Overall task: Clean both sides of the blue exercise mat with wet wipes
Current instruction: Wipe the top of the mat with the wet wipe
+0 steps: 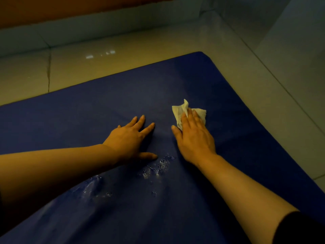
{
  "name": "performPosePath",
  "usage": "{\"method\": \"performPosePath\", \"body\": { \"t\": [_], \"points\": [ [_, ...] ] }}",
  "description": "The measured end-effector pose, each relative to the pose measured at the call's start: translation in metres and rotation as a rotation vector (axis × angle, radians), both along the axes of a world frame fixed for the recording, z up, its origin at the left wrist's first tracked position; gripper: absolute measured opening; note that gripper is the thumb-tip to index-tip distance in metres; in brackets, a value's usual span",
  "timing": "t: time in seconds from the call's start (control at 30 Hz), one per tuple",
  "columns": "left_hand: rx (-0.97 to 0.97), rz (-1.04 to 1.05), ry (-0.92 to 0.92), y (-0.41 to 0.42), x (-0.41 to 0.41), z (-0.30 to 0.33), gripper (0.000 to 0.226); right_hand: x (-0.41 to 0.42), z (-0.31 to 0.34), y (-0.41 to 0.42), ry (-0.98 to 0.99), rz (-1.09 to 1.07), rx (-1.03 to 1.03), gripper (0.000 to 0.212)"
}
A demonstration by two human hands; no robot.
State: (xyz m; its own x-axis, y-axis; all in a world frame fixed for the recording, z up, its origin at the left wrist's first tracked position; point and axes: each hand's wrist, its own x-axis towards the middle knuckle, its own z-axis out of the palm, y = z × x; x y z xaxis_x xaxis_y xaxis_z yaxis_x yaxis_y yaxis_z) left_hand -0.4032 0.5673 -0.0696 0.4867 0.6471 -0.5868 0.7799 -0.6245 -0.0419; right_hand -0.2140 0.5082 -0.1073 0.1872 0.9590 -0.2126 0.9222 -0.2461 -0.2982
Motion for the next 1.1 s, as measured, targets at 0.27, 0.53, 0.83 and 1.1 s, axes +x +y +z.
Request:
{"method": "performPosePath", "body": {
  "t": [0.27,0.53,0.83,1.1],
  "points": [
    [0.045,-0.013,-0.01,-0.003,0.0,-0.003,0.103,-0.024,0.004,0.019,0.061,0.23,0.017,0.065],
    [0.044,-0.018,-0.015,-0.001,-0.003,-0.006,0.104,-0.017,-0.007,0.002,-0.017,0.049,0.031,0.079],
    [0.067,-0.064,0.004,0.0,-0.003,-0.004,0.102,-0.005,0.0,0.058,0.038,0.134,-0.024,0.067],
    [0.195,-0.217,-0.009,0.017,-0.01,-0.012,0.062,-0.029,-0.006,0.023,0.026,0.14,0.069,0.068]
  ]
}}
